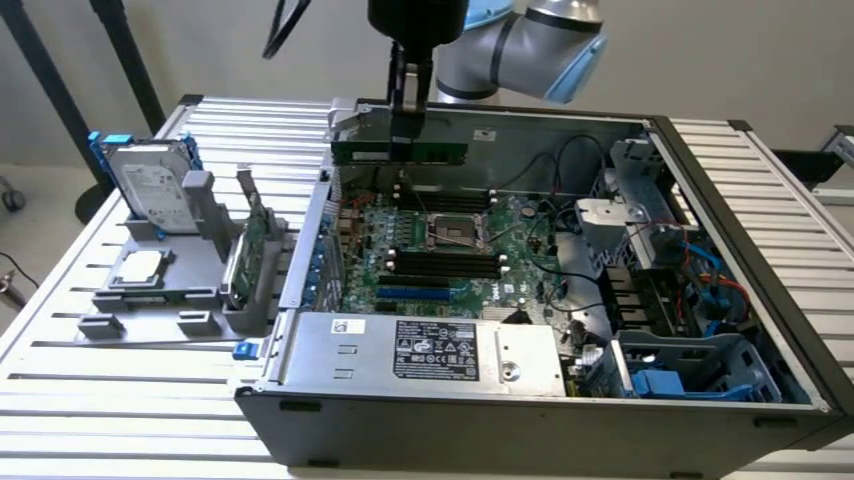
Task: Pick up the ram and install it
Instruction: 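Pick up the ram and move it above insertion slot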
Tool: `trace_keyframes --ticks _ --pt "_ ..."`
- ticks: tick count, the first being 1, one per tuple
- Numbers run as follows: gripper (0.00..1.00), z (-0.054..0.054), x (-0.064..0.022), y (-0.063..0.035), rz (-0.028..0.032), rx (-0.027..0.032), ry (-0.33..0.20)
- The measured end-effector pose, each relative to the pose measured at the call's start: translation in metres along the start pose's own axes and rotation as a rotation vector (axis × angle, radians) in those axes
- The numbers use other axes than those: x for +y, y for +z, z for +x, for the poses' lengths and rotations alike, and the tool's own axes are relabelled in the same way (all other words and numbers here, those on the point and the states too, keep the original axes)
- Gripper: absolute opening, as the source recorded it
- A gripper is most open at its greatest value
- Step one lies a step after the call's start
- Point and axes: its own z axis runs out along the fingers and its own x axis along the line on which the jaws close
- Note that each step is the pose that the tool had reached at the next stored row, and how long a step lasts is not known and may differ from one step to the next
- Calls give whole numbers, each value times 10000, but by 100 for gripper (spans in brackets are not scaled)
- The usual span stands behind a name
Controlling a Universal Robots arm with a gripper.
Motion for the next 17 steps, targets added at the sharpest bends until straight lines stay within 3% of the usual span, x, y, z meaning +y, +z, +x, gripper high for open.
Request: trace_keyframes --ticks 11,17 --pt "14 -16 -494 157 2 -4 47" --pt "14 -12 -562 260 18 -53 614"
